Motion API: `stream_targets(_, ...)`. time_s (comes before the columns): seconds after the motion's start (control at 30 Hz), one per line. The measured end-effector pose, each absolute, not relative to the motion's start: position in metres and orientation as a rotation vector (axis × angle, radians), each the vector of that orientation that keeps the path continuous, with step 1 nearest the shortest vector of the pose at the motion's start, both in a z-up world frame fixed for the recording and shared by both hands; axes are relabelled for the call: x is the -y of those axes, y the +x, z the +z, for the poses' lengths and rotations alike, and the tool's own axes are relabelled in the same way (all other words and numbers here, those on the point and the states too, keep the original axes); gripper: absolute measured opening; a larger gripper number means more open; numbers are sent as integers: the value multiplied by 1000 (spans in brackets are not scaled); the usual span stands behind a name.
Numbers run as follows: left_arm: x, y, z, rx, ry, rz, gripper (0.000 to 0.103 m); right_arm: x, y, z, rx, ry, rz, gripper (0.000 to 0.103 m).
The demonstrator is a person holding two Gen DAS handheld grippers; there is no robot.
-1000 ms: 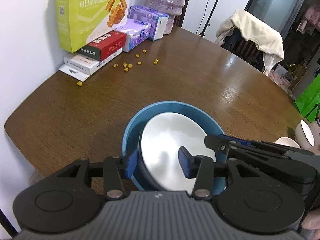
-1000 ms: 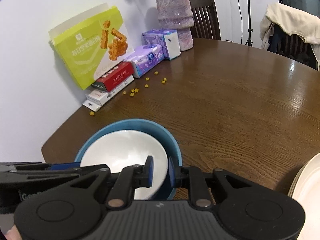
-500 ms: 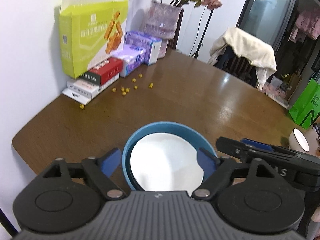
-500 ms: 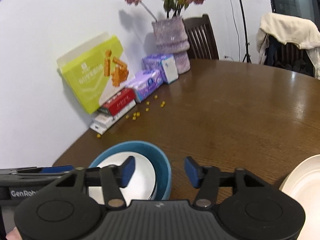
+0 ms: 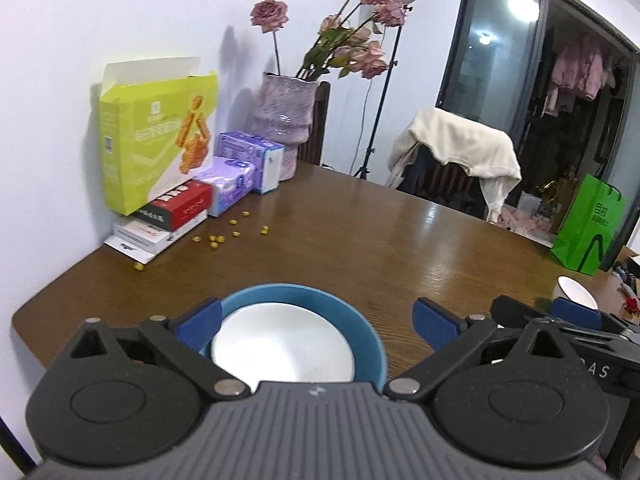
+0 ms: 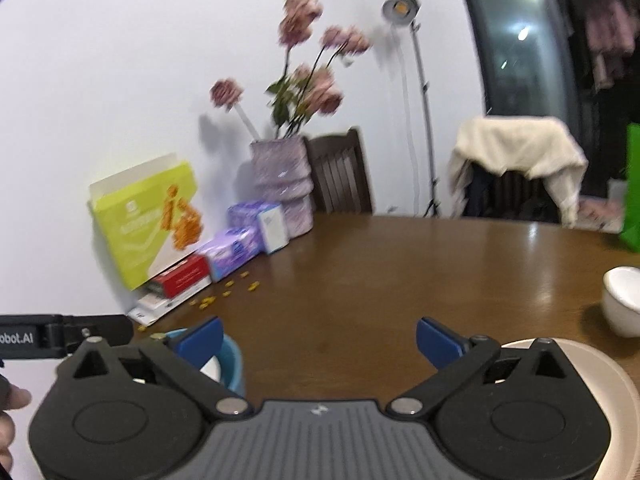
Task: Organize plates and bowls
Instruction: 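Withdraw both open tools up and away from the nested bowls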
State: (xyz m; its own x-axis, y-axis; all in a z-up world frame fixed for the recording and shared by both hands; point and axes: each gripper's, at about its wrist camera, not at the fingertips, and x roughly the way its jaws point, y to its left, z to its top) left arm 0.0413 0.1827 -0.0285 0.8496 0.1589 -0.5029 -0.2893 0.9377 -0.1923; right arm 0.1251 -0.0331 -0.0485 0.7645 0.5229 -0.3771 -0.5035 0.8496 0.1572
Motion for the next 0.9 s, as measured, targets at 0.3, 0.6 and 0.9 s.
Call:
stream_targets(0.3,-152,49,-39,-513,-265,181,103,87,115,-54,-409,73,449,103)
stream_targets(0.6,-122,58,-46,-524,-261,132,103,131,104,-61,-392,96,339,103)
stream_targets(0.9,-88,71,-51,-546,-237,91,103,168,97,-68,-381,95,268,103)
